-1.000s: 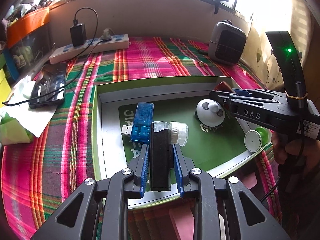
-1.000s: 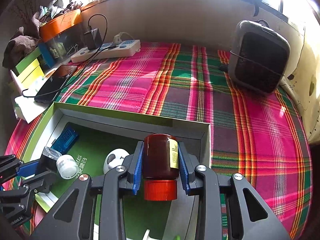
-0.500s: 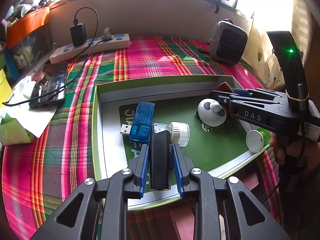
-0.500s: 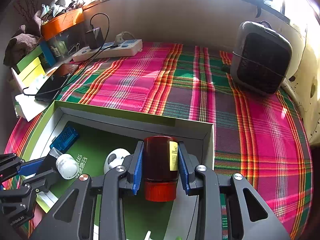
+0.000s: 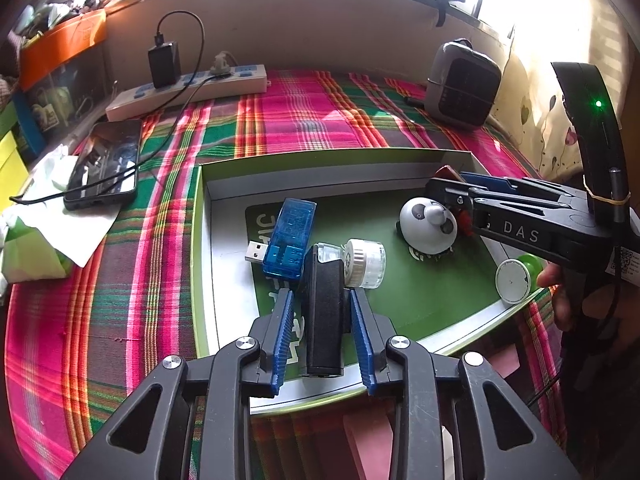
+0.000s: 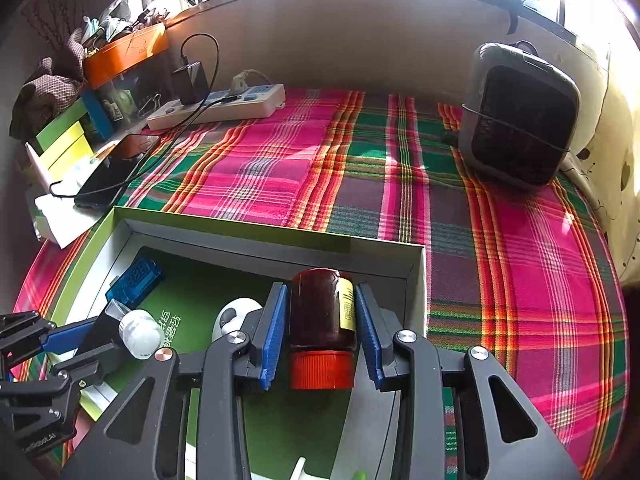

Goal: Organize rigid objects
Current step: 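Open the left tool to release the block while the right tool releases the jar in the box, then lift both open tools out of the box toward the remaining items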

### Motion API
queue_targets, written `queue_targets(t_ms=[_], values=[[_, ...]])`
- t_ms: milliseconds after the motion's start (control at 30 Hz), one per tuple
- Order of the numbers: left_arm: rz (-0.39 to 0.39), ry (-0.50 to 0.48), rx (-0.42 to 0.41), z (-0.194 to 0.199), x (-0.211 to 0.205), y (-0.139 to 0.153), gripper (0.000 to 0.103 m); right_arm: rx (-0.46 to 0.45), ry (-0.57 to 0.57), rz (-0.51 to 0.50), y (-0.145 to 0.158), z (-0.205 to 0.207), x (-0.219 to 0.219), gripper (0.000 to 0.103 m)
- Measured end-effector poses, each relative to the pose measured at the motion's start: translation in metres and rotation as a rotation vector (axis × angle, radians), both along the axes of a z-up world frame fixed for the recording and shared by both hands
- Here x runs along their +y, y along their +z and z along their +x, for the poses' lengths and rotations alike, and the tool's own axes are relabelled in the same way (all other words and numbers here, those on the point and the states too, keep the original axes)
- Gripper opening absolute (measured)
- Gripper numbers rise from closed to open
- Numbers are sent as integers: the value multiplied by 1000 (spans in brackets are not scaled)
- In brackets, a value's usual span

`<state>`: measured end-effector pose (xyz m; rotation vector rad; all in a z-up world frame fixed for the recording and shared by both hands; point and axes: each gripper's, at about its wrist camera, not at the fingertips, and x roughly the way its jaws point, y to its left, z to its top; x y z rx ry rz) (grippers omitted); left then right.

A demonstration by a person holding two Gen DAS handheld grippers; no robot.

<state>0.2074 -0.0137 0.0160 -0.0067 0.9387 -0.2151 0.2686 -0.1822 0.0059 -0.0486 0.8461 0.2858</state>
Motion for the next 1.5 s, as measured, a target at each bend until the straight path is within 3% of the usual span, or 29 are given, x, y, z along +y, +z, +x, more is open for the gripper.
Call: queue_targets(t_ms=[367,1033,1500], values=[[-15,-1,-22,-13,0,10,35,-34,2,19,11,-14,2,48],[-18,6,-75,-56,2,33,35,-102,-20,52,37,-72,-1,49],[-80,49,-66,-88,24,30,36,-71,-23,68,27,-131,-2,49]])
